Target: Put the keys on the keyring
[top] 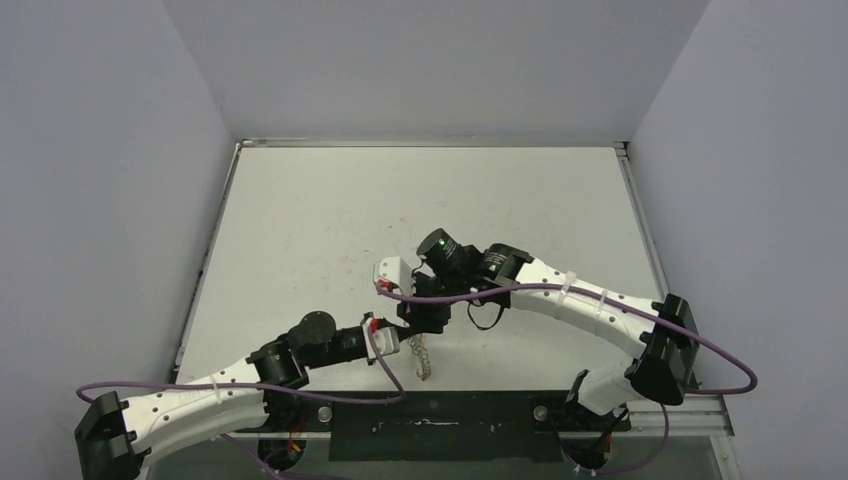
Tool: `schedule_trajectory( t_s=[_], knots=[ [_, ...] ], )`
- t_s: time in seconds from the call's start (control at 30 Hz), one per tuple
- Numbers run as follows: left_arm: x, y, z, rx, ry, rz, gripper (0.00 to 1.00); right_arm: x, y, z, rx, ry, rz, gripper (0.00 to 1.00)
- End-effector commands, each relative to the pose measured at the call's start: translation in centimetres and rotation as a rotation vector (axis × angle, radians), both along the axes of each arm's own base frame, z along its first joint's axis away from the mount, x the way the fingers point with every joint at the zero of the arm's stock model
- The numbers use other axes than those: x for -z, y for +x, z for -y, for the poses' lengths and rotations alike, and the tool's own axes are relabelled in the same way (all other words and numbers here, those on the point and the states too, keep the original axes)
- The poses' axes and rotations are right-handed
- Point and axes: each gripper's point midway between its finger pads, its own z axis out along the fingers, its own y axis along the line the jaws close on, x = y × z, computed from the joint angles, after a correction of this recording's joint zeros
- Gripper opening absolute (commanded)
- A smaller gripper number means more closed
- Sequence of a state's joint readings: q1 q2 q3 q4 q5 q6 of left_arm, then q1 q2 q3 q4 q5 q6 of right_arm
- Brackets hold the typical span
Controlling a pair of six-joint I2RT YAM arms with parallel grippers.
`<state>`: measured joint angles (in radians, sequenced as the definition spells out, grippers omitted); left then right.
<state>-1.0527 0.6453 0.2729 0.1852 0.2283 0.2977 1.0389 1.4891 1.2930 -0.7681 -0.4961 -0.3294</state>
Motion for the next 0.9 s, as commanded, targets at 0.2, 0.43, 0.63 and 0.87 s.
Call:
schedule_trajectory(
  t_s=[0.2, 0.43, 0.63, 0.87],
  knots=[
    [-4.5, 0.0, 0.1, -0.019, -0.297, 0.098, 0.0, -5.4, 2.1, -0.6, 0.101, 0.36, -0.013, 0.56],
    [-5.1, -0.1, -0.2, -0.017, -0.352, 0.141, 0.0, -3.6, 0.8, 0.0, 0.135, 0.343, -0.102, 0.61],
    [-5.0, 0.0, -0.2, -0.023, -0.347, 0.142, 0.0, -2.5, 0.0, 0.5, 0.162, 0.321, -0.162, 0.57],
    [-5.0, 0.1, -0.3, -0.027, -0.342, 0.148, 0.0, -1.0, -0.8, 1.2, 0.158, 0.271, -0.204, 0.38]
  ],
)
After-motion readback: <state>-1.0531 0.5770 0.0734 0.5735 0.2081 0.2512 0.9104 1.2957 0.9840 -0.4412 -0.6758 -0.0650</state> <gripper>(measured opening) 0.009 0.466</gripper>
